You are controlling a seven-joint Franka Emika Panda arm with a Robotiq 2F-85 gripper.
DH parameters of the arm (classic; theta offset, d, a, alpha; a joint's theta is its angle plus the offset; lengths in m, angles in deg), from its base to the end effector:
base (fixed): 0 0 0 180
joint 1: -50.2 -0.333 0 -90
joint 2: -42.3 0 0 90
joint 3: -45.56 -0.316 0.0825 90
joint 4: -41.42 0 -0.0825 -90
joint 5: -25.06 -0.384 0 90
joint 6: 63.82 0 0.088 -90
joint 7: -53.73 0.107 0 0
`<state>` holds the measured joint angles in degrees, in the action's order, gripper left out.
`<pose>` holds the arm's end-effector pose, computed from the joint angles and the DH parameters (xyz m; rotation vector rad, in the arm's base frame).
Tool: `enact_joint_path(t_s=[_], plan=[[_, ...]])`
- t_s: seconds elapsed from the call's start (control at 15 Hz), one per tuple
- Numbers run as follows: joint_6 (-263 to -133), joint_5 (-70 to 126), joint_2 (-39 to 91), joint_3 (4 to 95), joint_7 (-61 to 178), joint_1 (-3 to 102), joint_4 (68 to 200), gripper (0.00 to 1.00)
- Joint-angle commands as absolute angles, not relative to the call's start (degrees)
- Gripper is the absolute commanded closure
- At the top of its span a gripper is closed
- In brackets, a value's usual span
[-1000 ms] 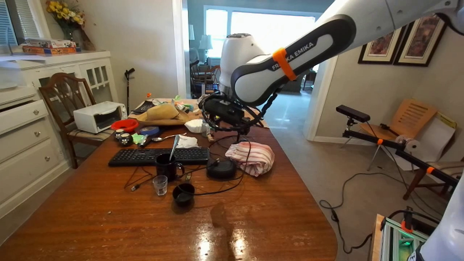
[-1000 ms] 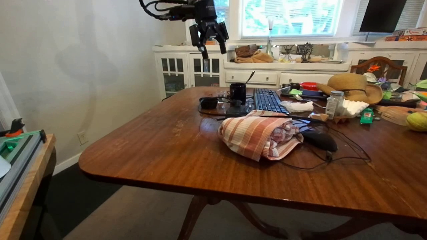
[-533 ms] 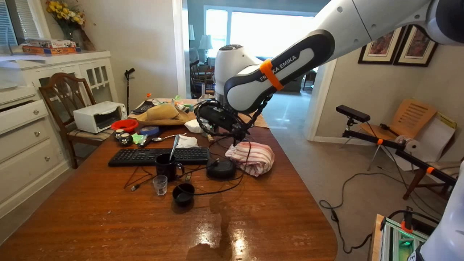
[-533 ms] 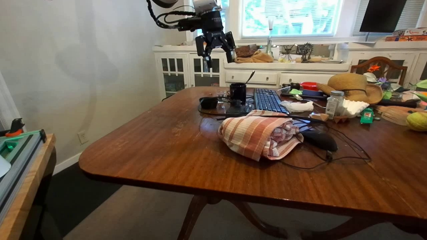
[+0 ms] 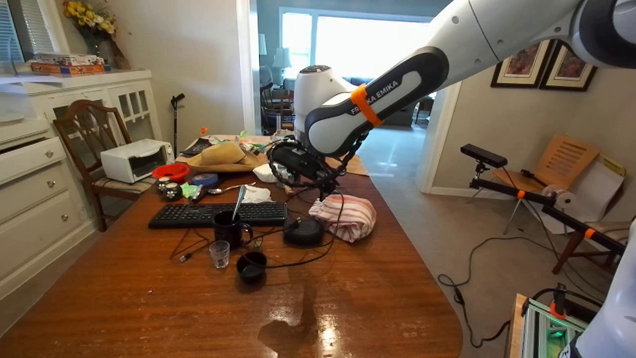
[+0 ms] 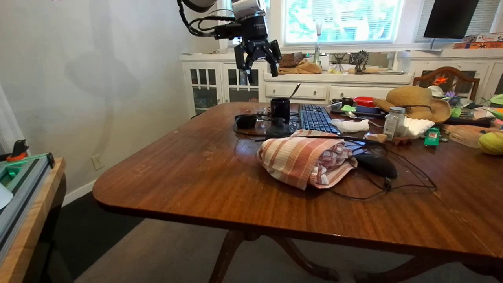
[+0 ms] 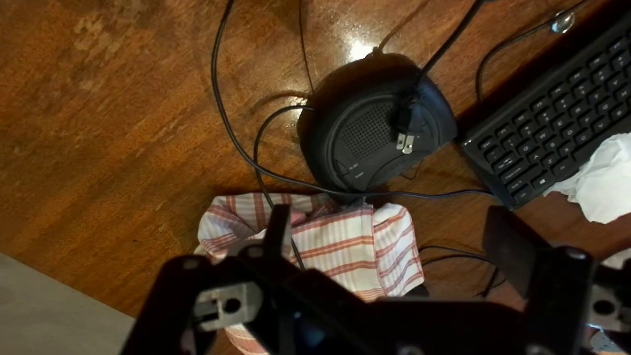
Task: Move the black cable on the speaker to the left
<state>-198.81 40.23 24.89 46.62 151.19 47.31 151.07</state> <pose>0.6314 0.0173 0.3508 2.2683 -2.0983 0.3806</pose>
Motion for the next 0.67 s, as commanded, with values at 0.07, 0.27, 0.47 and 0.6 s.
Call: enact_joint_path(t_s=[0.07, 0.27, 0.47, 0.6], plan=[[-196.55, 39.12, 18.37, 48.77, 152.58, 45.29, 144.62, 0.00], [-196.04, 38.30, 14.94, 49.48, 153.01, 44.62, 141.88, 0.00], [-196.09, 37.37, 11.80, 49.99, 152.64, 43.99, 139.48, 0.00], [-195.19, 37.26, 9.77, 50.39, 152.01, 43.53, 137.41, 0.01]])
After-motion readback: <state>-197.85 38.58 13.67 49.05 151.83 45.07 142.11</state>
